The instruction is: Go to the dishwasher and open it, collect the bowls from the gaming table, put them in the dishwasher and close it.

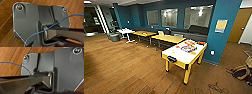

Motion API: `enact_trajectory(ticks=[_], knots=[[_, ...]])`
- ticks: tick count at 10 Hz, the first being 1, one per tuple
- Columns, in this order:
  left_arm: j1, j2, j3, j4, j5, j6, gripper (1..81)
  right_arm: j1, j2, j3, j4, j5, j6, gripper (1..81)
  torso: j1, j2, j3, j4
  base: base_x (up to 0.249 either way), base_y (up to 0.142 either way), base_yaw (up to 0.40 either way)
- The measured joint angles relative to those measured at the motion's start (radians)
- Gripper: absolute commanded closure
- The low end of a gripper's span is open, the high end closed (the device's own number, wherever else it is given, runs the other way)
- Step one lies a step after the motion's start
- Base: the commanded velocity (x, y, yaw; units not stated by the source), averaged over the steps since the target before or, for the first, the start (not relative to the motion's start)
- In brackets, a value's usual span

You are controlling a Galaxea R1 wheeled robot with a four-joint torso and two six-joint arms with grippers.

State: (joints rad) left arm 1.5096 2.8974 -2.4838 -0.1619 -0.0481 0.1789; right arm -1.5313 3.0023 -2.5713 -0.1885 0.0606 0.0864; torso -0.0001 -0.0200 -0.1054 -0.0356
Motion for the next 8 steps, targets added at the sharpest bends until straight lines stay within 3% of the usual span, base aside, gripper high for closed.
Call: enact_trajectory(ticks=[3,8], knots=[[0.001,0.0,0.0,0.0,0.0,0.0,1.0,0.002,0.0,0.0,-0.008,0.0,0.0,1.0,0.0,0.0,0.0,0.0,0.0,0.0,-0.301],[-0.001,-0.003,0.001,0.0,-0.001,0.0,1.0,0.005,0.0,0.0,-0.013,0.0,0.0,1.0,0.0,0.0,0.0,0.0,-0.04,0.0,-0.023]])
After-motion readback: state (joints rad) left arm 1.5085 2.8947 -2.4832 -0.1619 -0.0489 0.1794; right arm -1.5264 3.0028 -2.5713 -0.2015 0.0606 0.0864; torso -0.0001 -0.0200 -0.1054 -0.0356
